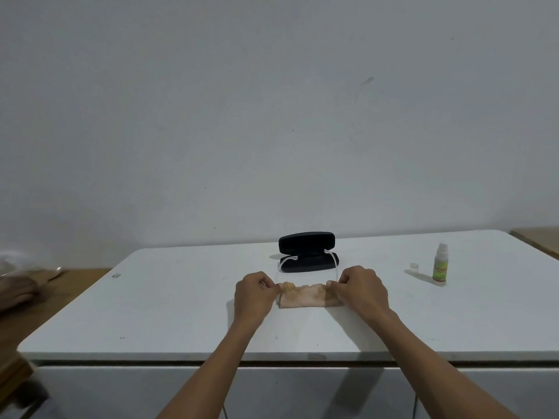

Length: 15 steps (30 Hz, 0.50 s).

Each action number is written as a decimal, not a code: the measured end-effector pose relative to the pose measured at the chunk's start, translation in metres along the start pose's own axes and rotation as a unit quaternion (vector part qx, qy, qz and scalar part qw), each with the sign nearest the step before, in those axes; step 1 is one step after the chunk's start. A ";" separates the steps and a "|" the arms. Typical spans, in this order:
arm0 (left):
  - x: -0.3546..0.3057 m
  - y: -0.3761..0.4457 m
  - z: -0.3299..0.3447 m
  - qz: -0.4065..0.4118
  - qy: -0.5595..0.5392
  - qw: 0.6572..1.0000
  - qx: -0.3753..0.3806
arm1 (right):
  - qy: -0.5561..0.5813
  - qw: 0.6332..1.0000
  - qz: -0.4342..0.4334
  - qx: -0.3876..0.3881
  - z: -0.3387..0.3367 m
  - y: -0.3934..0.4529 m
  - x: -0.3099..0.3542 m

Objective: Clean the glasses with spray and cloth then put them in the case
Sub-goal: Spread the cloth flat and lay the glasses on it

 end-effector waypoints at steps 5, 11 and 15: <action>-0.002 0.001 0.001 0.006 0.062 0.998 -0.016 | -0.005 1.000 0.000 0.007 0.001 0.000 0.000; -0.013 -0.003 0.002 0.079 -0.010 0.997 0.000 | 0.049 0.999 -0.022 0.000 -0.009 0.003 0.004; -0.019 -0.007 0.004 0.137 -0.019 0.990 0.024 | 0.088 0.995 -0.040 -0.018 -0.015 0.001 0.007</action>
Point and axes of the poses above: each hand's wrist, its own y-axis towards the middle knuckle, its own z-axis out of the palm, x = y × z, the point moved 9 cm from there along y, towards the middle knuckle, and after that the axes turned 8 degrees about -x, right-handed, at the moved point
